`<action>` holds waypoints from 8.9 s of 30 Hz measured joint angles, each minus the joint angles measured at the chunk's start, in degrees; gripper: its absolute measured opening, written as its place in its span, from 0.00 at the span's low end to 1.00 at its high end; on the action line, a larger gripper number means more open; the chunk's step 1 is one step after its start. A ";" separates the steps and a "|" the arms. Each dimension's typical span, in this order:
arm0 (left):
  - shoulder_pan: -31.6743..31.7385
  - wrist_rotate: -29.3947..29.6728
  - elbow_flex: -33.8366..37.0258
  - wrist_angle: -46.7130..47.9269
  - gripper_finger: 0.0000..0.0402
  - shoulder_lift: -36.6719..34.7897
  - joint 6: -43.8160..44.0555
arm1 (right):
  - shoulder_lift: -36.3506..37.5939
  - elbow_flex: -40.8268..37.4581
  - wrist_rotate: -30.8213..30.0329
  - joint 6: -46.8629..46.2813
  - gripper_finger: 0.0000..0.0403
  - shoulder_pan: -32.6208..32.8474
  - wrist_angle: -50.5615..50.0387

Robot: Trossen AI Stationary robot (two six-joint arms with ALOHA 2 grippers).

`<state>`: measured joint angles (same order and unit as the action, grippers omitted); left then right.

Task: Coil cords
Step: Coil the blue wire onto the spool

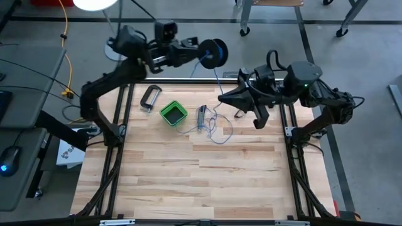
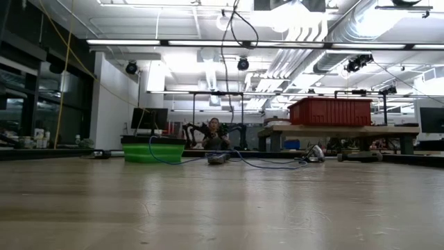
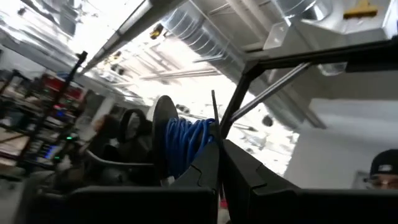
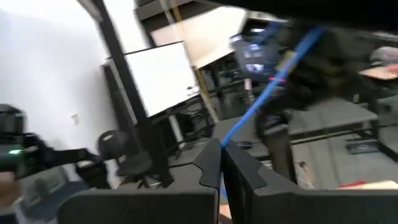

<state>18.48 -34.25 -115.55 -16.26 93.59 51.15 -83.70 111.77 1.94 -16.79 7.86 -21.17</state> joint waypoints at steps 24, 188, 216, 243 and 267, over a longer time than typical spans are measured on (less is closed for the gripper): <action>-1.16 0.31 -0.11 4.73 0.00 -3.82 -5.83 | -9.84 -0.11 -13.70 9.58 0.53 -4.94 0.06; -0.20 11.46 -0.07 3.46 0.00 -7.14 -26.81 | -16.94 -0.09 -32.77 1.63 0.46 -3.74 11.94; 2.08 6.39 -0.04 13.66 0.00 -12.46 -31.94 | -14.98 -0.09 -33.82 -1.61 0.01 -0.40 8.19; 4.44 25.06 -0.08 43.67 0.00 -37.62 -38.24 | 3.30 -0.25 -35.72 -45.46 0.00 15.41 -68.77; 4.42 25.93 0.02 34.33 0.00 -39.20 -41.69 | -4.97 -0.52 9.28 -45.20 0.00 19.00 -68.64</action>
<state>22.90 -8.31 -115.52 18.07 54.39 9.46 -88.67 111.24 11.23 -62.00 26.86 -89.81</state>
